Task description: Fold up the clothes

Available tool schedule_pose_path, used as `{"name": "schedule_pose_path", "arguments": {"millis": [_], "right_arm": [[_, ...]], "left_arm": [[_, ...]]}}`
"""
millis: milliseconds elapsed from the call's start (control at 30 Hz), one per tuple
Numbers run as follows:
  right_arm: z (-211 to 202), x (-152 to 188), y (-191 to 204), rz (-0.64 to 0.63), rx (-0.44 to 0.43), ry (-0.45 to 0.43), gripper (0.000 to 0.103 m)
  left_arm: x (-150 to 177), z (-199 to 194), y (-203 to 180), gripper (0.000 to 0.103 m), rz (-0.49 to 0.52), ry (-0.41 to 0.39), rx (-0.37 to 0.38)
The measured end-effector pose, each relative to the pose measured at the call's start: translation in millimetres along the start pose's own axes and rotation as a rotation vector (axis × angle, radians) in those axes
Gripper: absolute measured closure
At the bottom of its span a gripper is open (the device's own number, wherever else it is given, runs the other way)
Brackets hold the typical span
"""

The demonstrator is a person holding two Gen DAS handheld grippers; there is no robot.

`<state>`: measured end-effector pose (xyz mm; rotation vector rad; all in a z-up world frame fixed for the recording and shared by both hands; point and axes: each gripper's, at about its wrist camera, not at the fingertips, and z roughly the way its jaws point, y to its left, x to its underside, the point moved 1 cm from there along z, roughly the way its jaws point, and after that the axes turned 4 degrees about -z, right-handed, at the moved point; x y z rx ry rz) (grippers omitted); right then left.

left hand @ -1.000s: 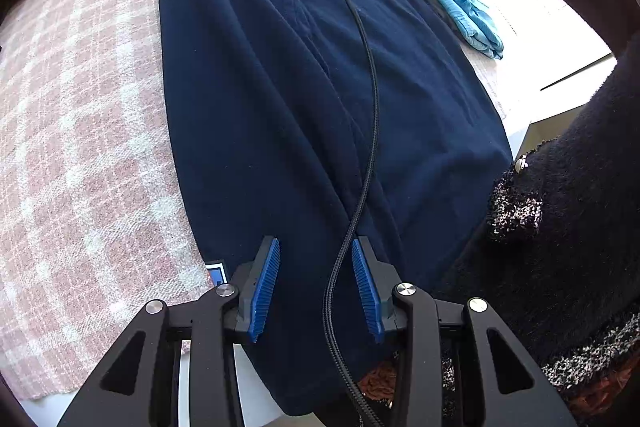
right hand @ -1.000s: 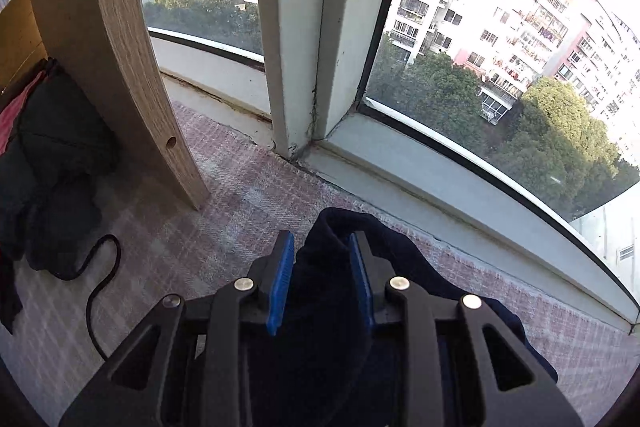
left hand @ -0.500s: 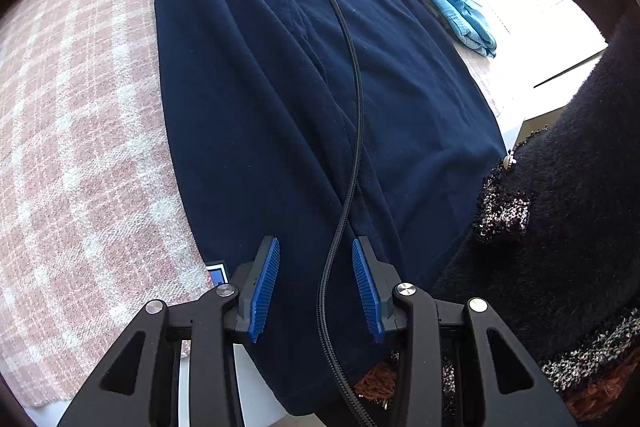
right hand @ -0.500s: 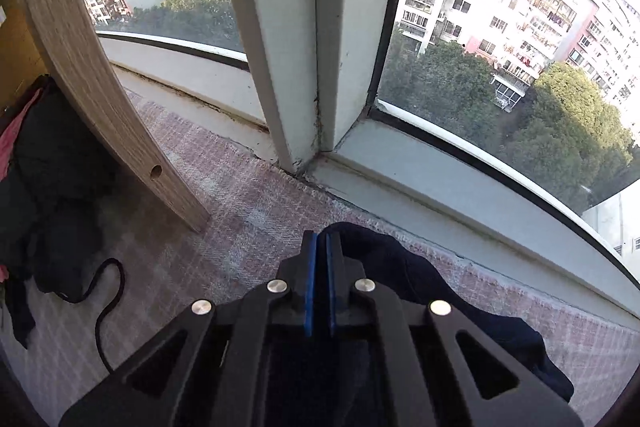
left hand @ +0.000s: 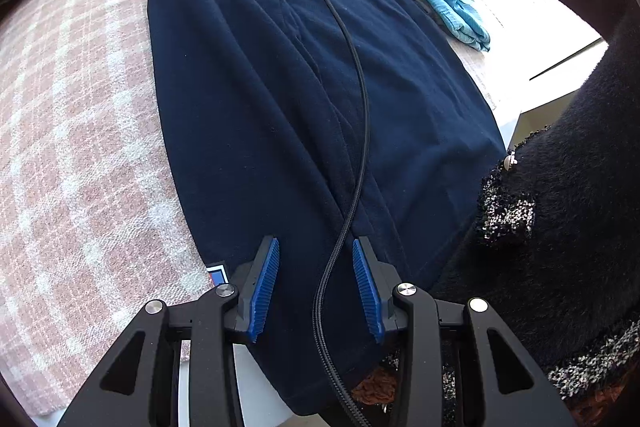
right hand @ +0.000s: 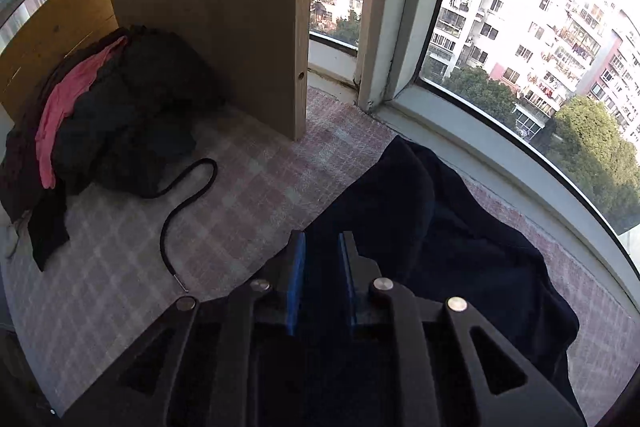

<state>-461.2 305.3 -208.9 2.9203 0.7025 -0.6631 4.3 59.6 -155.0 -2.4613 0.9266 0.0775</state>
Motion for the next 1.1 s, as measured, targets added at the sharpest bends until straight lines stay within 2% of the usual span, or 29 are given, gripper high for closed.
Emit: {"name": "schedule_pose_path", "arguments": {"millis": [67,100,200,300,333,367,400,467,567,667,800,900,1000,1100], "right_arm": [[6,34,24,-0.064,-0.021,0.080,0.085],[15,46,28,-0.096,-0.001,0.116,0.085],[21,70,15,-0.067,0.119,0.159,0.085],[-22,96,-9,0.156,-0.001,0.079,0.082],[-30,110,-7,0.200,-0.044,0.084,0.077],[-39,124,-5,0.244,-0.087,0.088,0.065],[-47,138,-2,0.285,-0.130,0.095,0.061],[-46,157,9,0.303,-0.183,0.136,0.061],[-42,166,18,0.295,-0.149,0.149,0.061],[-30,169,14,0.334,-0.142,0.182,0.061],[-22,171,8,0.373,-0.157,0.200,0.061],[-36,178,1,0.406,-0.201,0.245,0.061],[-80,188,-8,0.335,-0.165,0.226,0.061],[-111,204,-17,0.301,-0.127,0.182,0.061]], "left_arm": [[2,0,-2,0.066,0.004,-0.002,-0.011],[4,-2,-1,0.066,-0.001,-0.002,-0.009],[9,-10,1,0.066,-0.033,-0.010,-0.014],[19,-34,2,0.066,-0.088,-0.056,-0.066],[25,-43,2,0.066,-0.112,-0.073,-0.085],[31,-45,-1,0.066,-0.126,-0.084,-0.086],[36,-47,-4,0.066,-0.138,-0.095,-0.085],[47,-50,-11,0.066,-0.162,-0.116,-0.081],[64,-54,-22,0.066,-0.198,-0.148,-0.076],[68,-38,-49,0.066,-0.157,-0.137,-0.048],[76,-23,-79,0.066,-0.102,-0.105,-0.067],[81,-18,-95,0.066,-0.083,-0.084,-0.067],[96,-36,-105,0.066,-0.062,-0.088,-0.054],[118,-57,-92,0.066,-0.118,-0.097,-0.117]]}}
